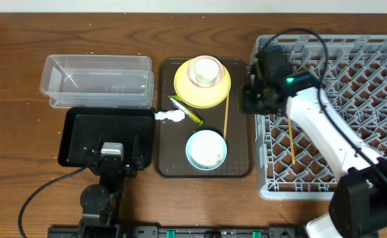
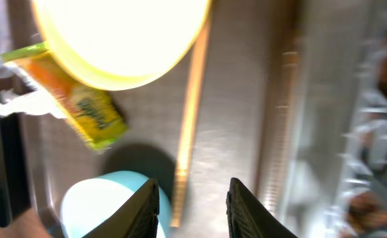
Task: Sort waste into correct bins and load items into the dishwasher rack
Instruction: 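Lower the chopstick into the dish rack and release it, then return the right gripper to the tray and grasp the second chopstick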
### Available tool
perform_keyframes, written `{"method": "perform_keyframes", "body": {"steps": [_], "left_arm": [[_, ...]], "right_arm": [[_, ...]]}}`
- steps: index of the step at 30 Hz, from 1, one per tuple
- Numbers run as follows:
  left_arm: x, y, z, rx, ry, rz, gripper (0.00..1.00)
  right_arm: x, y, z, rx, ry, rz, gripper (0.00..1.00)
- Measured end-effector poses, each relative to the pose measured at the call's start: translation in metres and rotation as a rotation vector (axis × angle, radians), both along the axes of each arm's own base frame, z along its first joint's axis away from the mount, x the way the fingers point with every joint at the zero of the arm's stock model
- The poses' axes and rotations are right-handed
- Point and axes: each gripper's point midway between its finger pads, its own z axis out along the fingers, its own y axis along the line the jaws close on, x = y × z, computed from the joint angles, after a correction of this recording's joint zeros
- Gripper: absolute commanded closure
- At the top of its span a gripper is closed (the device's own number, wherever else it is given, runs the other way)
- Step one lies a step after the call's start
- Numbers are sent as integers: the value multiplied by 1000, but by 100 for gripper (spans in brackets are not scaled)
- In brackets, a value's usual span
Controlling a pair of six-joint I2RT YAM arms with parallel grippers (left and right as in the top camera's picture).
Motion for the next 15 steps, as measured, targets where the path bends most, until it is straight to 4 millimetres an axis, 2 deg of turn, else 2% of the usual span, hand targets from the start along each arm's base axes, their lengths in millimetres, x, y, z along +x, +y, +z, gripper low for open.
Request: {"method": "perform_keyframes", "body": {"steps": [3, 7, 15], "left_arm": [[0, 0, 0, 0, 0, 0, 10], [0, 0, 0, 0, 0, 0, 10], [0, 0, 0, 0, 0, 0, 10]], "right_arm": [[-9, 22, -1, -37, -19, 7, 71], [-18, 37, -2, -121, -62, -6, 74], [-21, 42, -2, -247, -150, -82, 74]]}}
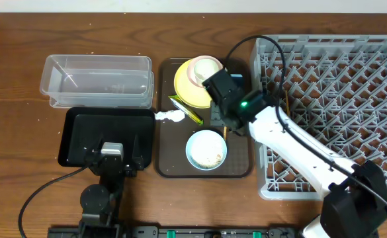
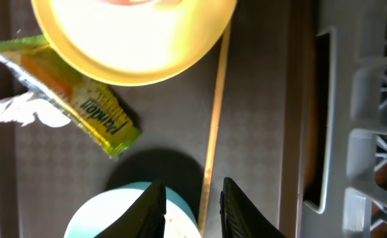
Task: Sort waste into correct bins and load items into the dishwasher rack
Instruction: 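Return the right gripper to the tray and grasp the second chopstick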
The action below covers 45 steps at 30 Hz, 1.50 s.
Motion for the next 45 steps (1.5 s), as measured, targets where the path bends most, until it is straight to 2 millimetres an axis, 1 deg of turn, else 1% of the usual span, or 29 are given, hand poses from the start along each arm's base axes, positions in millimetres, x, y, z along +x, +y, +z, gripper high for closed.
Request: {"method": "perform_keyframes", "body": {"steps": [4, 9, 13, 22, 24, 26, 27, 29, 36, 38, 40, 42, 43, 45], "left_arm": [[0, 0, 0, 0, 0, 0, 10], [0, 0, 0, 0, 0, 0, 10], [0, 0, 0, 0, 0, 0, 10], [0, 0, 0, 0, 0, 0, 10], [0, 0, 0, 0, 0, 0, 10], [0, 0, 0, 0, 0, 0, 10], [0, 0, 0, 0, 0, 0, 10], [0, 0, 0, 0, 0, 0, 10], [0, 0, 0, 0, 0, 0, 10], [0, 0, 0, 0, 0, 0, 10], [0, 0, 0, 0, 0, 0, 10], [0, 0, 0, 0, 0, 0, 10], [0, 0, 0, 0, 0, 0, 10], [0, 0, 0, 0, 0, 0, 10]], "right_arm": [[2, -1, -12, -42, -3, -26, 74], [7, -2, -41, -94, 29, -45, 73], [8, -4, -65, -134, 64, -49, 76], [8, -7, -109, -191, 123, -55, 76], [11, -7, -110, -191, 114, -58, 77], [12, -7, -110, -195, 109, -60, 81], [13, -7, -110, -196, 109, -61, 85], [13, -8, -110, -198, 108, -62, 99], [13, -10, -110, -208, 111, -73, 99], [10, -16, -109, -223, 140, -77, 99], [7, -26, -107, -242, 173, -93, 99], [11, -39, -100, -253, 192, -109, 99], [14, -44, -93, -250, 193, -112, 99], [20, -53, -73, -239, 173, -107, 99]]}}
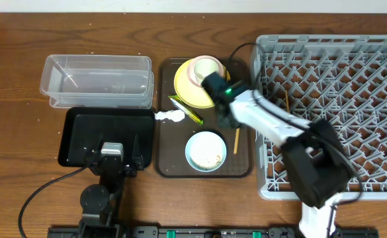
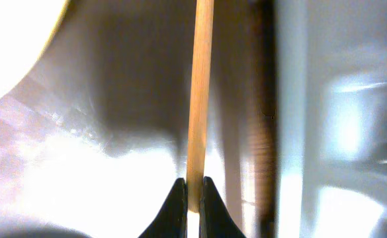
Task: Sort waste into correct bins and load items into the dishwasher rack
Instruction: 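Return the right gripper to the tray and grasp the second chopstick, then place the second chopstick into the dish rack with the right gripper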
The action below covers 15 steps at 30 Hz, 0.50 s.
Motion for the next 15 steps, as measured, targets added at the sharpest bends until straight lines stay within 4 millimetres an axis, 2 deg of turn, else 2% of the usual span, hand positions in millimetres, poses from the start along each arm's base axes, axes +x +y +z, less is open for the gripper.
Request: {"method": "perform_keyframes", "body": {"steps": [5, 8, 11, 15], "left_arm": [[0, 0, 0, 0, 0, 0, 10], [0, 0, 0, 0, 0, 0, 10], [0, 0, 0, 0, 0, 0, 10], [0, 0, 0, 0, 0, 0, 10]], "right_arm": [[10, -15, 88, 71, -154, 64, 99], [10, -32, 142, 91, -258, 115, 99], [4, -56, 166, 74, -285, 125, 99], [-5, -92, 164, 26, -224, 92, 99]]}}
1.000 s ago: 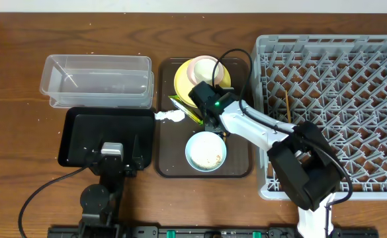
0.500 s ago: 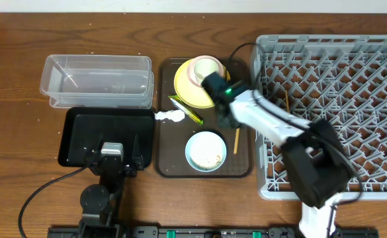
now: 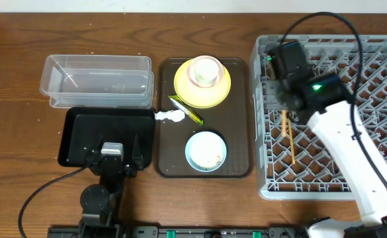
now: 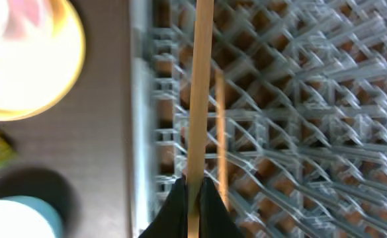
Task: Sort waste into correct bins and load items into the dishwasher rack
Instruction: 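Place the second chopstick into the dish rack with the right gripper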
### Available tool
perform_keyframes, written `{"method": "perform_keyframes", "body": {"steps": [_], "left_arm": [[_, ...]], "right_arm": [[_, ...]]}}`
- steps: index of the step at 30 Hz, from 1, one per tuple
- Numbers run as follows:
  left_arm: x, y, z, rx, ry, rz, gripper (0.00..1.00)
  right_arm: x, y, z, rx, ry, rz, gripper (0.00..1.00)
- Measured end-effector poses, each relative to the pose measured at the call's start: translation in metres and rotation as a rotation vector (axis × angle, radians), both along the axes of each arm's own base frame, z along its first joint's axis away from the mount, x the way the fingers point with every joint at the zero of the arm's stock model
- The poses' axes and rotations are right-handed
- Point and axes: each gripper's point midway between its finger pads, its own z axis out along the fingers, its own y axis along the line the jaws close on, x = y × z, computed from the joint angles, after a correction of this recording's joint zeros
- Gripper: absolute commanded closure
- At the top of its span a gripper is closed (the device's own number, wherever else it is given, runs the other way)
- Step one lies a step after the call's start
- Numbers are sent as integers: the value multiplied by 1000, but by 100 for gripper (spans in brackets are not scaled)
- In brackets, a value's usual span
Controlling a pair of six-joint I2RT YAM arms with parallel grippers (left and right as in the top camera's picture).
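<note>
My right gripper [image 4: 193, 182] is shut on a wooden chopstick [image 4: 200, 79], held over the left part of the grey dish rack [image 3: 352, 53]. Overhead, the right gripper [image 3: 284, 99] sits near the rack's left edge, and the held chopstick [image 3: 284, 121] pokes out below it. A second chopstick [image 3: 291, 145] lies in the rack just beside it, the same second chopstick [image 4: 221, 125] showing in the wrist view. The left gripper [image 3: 117, 151] rests over the black bin [image 3: 81, 125]; its jaws are lost against the dark bin.
A brown tray [image 3: 239, 132] holds a yellow plate [image 3: 183, 84] with a pale cup [image 3: 205, 70], a light blue bowl [image 3: 206, 150] and a yellow-green wrapper [image 3: 186, 110]. White crumpled paper [image 3: 169, 116] lies at the tray's left rim. A clear bin [image 3: 97, 80] stands behind the black one.
The right gripper was shut on the chopstick low over the tray's right side. It now holds that chopstick over the rack's left part, next to the one lying there.
The right gripper first hung open at the tray-rack border, one chopstick on the tray and one in the rack. It then stood open above the tray chopstick, later shut on it, and now holds it over the rack. The left arm stayed still.
</note>
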Motion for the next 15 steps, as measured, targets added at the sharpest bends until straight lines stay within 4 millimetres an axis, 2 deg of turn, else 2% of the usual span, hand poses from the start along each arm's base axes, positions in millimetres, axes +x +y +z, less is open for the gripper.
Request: {"method": "perform_keyframes", "body": {"steps": [3, 6, 13, 15], "left_arm": [[0, 0, 0, 0, 0, 0, 10], [0, 0, 0, 0, 0, 0, 10], [0, 0, 0, 0, 0, 0, 10], [0, 0, 0, 0, 0, 0, 10]], "right_arm": [[-2, -19, -12, -26, 41, -14, 99], [-7, -29, -30, -52, 86, 2, 99], [-11, -35, -76, -87, 125, 66, 98], [-10, -35, -85, -96, 123, 89, 95]]}}
